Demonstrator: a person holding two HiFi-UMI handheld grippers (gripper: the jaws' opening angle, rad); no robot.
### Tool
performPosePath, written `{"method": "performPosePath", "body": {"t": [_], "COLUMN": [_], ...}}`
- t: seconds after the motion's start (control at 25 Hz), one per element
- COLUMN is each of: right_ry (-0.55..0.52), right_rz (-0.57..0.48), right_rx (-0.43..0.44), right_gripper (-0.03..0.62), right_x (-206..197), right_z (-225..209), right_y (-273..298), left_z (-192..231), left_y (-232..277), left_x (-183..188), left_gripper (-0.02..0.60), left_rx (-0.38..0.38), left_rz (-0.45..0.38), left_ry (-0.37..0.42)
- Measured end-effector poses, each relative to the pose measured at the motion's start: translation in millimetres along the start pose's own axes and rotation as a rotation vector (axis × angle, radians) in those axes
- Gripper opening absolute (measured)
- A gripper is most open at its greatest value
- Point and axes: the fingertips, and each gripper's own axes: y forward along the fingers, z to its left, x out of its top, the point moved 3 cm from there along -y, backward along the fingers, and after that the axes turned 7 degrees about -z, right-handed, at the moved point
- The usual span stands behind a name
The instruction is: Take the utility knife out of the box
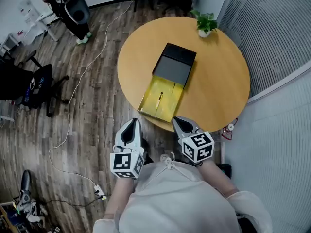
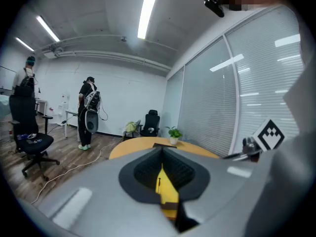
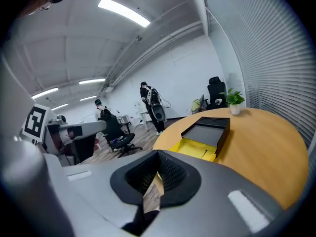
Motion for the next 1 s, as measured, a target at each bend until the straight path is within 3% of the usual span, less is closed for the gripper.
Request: {"method": "performPosePath", "body": {"t": [0.24, 0.56, 0.8, 1.0], "right_ry": [0.062, 0.121, 0.180, 0.227], "right_rz": [-0.036, -0.028, 0.034, 0.134], "right_rx": [-0.172, -0.391, -0.535, -0.596], "right_gripper": [0.000, 0.000, 0.000, 0.000], "right_x": [24, 33, 18, -5], "right_z": [-33, -38, -38, -47], "right_y": [45, 101, 141, 166], "left_z": [26, 82, 111, 114], "left_y": [88, 174, 216, 242], "left_x": [14, 26, 9, -16], "left_gripper": [0.006, 0.006, 0.006, 0.006], "left_rx": [-0.187, -0.401, -0.547, -0.620], "left_rz": [0.030, 0.089, 0.170, 0.250], "left_ry": [0.037, 0.020, 0.029, 0.012]}}
